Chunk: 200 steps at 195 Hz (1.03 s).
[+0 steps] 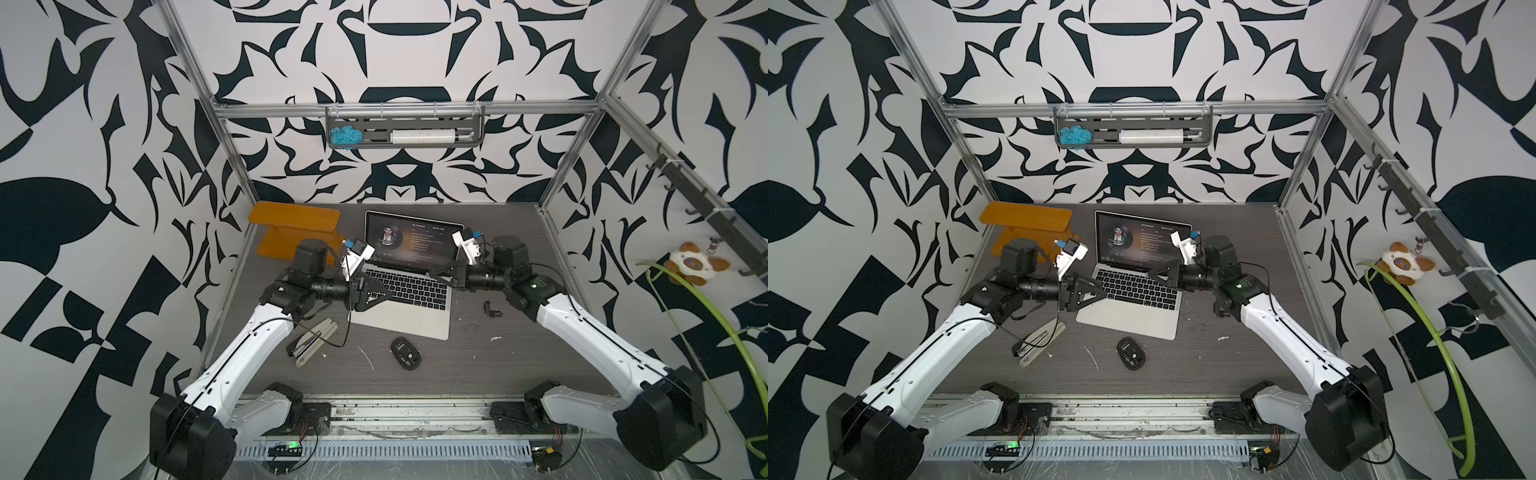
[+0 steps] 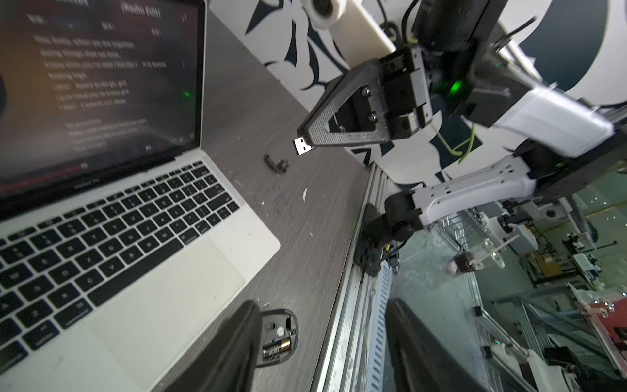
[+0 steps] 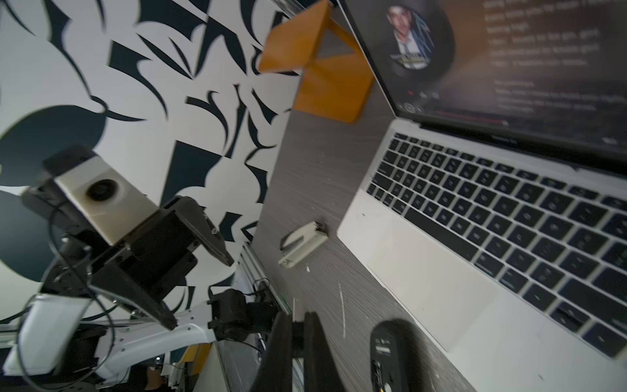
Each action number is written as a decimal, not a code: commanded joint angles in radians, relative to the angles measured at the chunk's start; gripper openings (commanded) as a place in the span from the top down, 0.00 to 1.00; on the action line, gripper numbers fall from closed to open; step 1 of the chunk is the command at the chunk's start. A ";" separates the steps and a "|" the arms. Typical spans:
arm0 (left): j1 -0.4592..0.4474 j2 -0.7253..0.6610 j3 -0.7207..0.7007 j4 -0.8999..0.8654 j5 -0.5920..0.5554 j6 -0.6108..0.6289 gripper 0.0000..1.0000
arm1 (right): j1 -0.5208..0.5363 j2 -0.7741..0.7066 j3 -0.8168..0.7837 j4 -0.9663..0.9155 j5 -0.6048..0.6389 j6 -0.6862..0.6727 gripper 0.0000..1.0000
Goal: Remove the wireless mouse receiver from the laptop
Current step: Adjust the mouse at the center of the board.
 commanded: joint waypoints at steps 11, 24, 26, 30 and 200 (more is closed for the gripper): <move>-0.183 0.014 -0.043 -0.070 -0.319 0.093 0.35 | 0.019 -0.060 -0.048 -0.123 0.067 -0.105 1.00; -0.214 0.038 -0.063 -0.070 -0.308 0.110 0.34 | 0.029 -0.069 -0.062 -0.113 0.068 -0.103 1.00; -0.221 0.040 -0.066 -0.069 -0.308 0.114 0.35 | 0.031 -0.070 -0.062 -0.114 0.066 -0.102 1.00; -0.238 0.043 -0.069 -0.068 -0.314 0.131 0.34 | 0.031 -0.074 -0.065 -0.115 0.067 -0.103 1.00; -0.452 0.341 -0.014 -0.184 -0.520 1.168 0.01 | 0.033 -0.110 -0.138 -0.013 0.000 -0.082 1.00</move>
